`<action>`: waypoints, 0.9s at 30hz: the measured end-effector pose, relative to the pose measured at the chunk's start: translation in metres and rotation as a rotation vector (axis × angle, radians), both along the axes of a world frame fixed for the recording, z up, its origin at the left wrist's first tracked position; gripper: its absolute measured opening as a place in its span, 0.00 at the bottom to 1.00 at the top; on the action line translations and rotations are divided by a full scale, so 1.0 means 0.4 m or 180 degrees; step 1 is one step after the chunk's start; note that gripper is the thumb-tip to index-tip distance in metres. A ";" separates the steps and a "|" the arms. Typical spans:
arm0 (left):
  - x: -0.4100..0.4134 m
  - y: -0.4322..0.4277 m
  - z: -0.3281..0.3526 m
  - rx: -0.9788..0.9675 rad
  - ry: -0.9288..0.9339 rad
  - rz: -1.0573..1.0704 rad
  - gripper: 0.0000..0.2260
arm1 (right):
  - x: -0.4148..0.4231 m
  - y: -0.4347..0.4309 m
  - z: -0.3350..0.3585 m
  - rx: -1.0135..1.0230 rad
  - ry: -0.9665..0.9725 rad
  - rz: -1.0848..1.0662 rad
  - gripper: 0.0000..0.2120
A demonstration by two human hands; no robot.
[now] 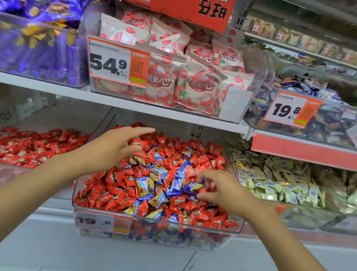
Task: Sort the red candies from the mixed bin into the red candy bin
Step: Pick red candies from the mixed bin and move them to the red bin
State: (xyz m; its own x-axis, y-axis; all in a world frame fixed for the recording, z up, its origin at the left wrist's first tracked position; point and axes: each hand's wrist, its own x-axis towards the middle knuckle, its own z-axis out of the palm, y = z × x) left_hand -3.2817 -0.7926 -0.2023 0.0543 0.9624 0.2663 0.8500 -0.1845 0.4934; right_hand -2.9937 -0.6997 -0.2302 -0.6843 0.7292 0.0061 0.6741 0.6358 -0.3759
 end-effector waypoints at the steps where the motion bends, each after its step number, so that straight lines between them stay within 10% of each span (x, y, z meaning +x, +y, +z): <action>1: -0.006 -0.002 0.006 0.0032 0.0017 0.0000 0.17 | 0.006 -0.001 0.004 -0.0009 0.0131 -0.0067 0.10; 6: -0.033 -0.020 0.004 -0.0332 0.0177 -0.0021 0.05 | 0.021 0.000 0.019 0.0083 0.0760 -0.0288 0.04; 9: -0.029 -0.038 -0.012 -0.0878 0.0977 -0.0004 0.26 | 0.015 -0.001 0.025 -0.0114 0.1119 -0.0457 0.09; 12: -0.025 -0.033 -0.031 -0.0842 0.1555 -0.0003 0.20 | 0.000 -0.006 0.029 -0.0246 0.1259 -0.0481 0.12; 27: -0.079 -0.049 -0.004 0.0188 0.0183 0.0377 0.06 | -0.224 -0.071 0.031 -0.0552 0.1282 0.0049 0.09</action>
